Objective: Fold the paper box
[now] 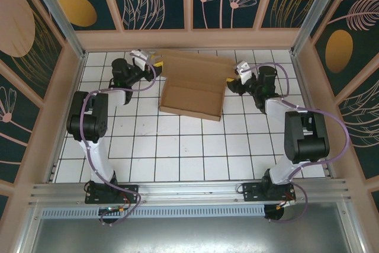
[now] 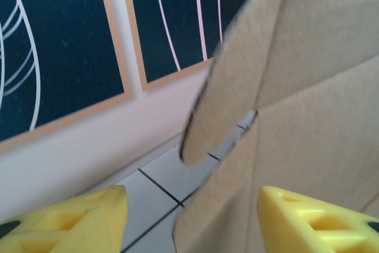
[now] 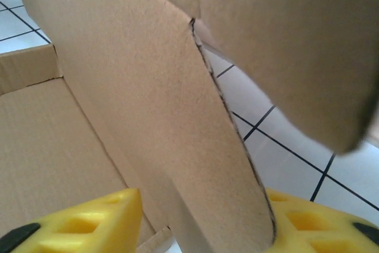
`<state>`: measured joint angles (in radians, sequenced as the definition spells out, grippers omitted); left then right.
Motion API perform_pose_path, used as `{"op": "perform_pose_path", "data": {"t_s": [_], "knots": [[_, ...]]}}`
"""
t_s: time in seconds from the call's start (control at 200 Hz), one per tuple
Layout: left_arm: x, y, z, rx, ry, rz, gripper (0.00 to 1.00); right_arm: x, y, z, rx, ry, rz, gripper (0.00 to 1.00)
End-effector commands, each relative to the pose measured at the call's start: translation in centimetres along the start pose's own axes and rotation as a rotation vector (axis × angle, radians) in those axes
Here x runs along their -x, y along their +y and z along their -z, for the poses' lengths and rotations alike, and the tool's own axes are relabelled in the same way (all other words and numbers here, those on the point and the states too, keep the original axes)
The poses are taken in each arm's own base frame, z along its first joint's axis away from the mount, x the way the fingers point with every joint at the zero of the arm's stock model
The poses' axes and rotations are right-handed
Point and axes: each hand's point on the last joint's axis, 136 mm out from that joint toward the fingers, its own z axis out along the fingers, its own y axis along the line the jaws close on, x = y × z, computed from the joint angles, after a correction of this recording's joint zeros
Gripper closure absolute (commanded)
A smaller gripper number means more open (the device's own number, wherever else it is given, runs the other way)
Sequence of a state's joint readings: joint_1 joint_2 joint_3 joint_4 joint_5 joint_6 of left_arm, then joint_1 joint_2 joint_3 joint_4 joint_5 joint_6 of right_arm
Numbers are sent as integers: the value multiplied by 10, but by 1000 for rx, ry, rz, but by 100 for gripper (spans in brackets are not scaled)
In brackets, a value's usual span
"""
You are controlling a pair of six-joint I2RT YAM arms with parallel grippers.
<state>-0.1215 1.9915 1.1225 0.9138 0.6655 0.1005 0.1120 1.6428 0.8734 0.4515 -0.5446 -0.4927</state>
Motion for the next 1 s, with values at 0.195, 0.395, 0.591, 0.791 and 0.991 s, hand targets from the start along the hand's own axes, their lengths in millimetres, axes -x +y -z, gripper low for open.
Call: {"op": "perform_pose_path", "data": {"t_s": [0.195, 0.395, 0.591, 0.791, 0.991], "knots": [[-12, -11, -9, -119, 38, -44, 57, 5, 0, -5, 20, -1, 33, 65], [-14, -18, 3, -98, 53, -43, 85, 7, 6, -10, 16, 13, 24, 87], [-3, -23, 17, -13, 29, 21, 90, 16, 15, -16, -53, 3, -32, 98], [-4, -24, 33, 177, 32, 158, 87, 15, 25, -29, -146, 38, -143, 100], [-4, -32, 36, 319, 84, 328, 88, 24, 25, -37, -292, 85, -272, 100]]}}
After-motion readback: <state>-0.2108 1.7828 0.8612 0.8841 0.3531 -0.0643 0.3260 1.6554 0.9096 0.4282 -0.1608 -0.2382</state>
